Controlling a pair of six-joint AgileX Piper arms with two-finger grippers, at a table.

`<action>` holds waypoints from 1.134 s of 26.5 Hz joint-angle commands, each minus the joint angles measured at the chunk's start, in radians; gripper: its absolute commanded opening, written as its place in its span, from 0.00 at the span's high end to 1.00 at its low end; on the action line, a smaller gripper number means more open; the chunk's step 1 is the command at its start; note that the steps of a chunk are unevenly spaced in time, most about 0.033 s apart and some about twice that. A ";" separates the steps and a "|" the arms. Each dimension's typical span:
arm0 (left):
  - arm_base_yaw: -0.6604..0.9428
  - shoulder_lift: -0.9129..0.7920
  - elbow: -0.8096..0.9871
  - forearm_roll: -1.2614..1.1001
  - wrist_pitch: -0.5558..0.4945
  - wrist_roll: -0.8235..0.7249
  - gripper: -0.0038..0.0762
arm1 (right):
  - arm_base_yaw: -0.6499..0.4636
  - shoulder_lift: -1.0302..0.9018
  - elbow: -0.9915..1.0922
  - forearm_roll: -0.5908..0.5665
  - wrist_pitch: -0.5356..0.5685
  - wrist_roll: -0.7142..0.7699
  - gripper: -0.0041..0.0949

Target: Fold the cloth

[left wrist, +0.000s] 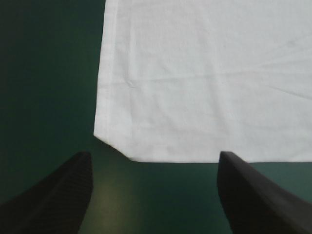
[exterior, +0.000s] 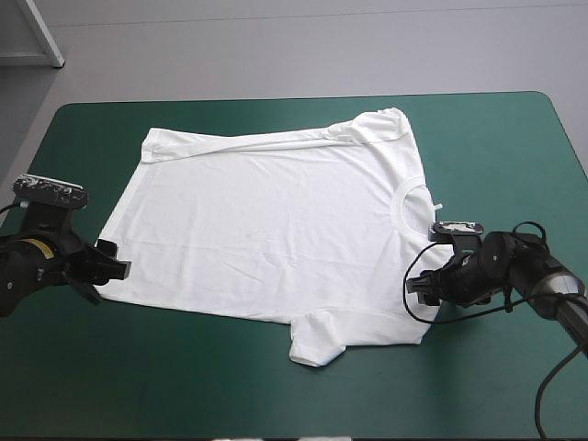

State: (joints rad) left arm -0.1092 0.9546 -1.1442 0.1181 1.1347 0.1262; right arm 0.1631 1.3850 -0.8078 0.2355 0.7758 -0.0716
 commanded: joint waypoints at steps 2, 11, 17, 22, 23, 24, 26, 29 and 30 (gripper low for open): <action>-0.001 -0.032 -0.024 0.014 -0.038 -0.019 0.30 | -0.006 0.069 -0.003 0.100 -0.087 -0.069 0.40; -0.001 -0.032 -0.024 0.012 -0.112 -0.035 0.30 | -0.004 0.101 0.001 0.080 -0.128 -0.134 0.97; -0.001 -0.023 -0.024 0.007 -0.112 -0.029 0.30 | -0.006 0.040 0.001 -0.138 -0.142 0.042 0.97; -0.001 -0.010 -0.024 0.001 -0.112 -0.029 0.30 | -0.008 0.002 0.001 -0.439 -0.124 0.283 0.97; -0.001 -0.008 -0.024 -0.005 -0.112 -0.029 0.30 | -0.008 0.001 -0.001 -0.517 -0.116 0.337 0.98; -0.001 -0.006 -0.024 -0.015 -0.112 -0.029 0.30 | -0.008 0.001 -0.010 -0.595 -0.108 0.390 0.98; -0.001 -0.004 -0.024 -0.046 -0.110 -0.005 0.30 | -0.029 0.003 -0.034 -0.725 -0.101 0.471 0.98; -0.001 0.000 -0.024 -0.099 -0.093 0.023 0.30 | -0.100 0.005 -0.111 -0.789 -0.113 0.516 0.98; -0.001 0.000 -0.024 -0.118 -0.090 0.026 0.30 | -0.134 0.010 -0.149 -0.789 -0.115 0.508 0.98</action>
State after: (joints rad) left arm -0.1092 0.9606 -1.1432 0.0514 1.0791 0.1348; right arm 0.1011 1.4214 -0.8547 -0.4525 0.6809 0.4061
